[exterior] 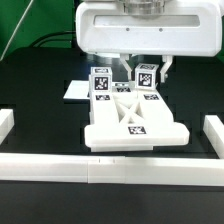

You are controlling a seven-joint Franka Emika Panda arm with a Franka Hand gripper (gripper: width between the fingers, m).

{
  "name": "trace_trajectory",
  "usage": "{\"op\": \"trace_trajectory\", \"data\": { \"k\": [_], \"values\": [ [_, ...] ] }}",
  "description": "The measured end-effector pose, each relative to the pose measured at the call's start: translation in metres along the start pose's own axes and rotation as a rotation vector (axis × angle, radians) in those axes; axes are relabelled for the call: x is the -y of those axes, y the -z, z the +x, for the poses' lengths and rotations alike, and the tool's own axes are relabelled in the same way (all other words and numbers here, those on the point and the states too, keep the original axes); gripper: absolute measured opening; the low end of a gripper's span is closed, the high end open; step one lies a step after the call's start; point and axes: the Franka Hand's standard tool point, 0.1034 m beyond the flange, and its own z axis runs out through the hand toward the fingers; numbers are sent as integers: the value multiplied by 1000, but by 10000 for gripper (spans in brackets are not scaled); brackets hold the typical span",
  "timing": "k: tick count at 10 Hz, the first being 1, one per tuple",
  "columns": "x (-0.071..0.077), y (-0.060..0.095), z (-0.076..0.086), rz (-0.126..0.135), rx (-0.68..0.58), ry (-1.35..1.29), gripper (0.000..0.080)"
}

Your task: Assemble chair

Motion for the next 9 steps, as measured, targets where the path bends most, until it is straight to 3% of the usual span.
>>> {"op": "trace_trajectory", "data": {
  "k": [7,9],
  "values": [
    [3,0,1,10,-8,-527,266],
    [5,-1,0,35,-17,-748,266]
  ]
}}
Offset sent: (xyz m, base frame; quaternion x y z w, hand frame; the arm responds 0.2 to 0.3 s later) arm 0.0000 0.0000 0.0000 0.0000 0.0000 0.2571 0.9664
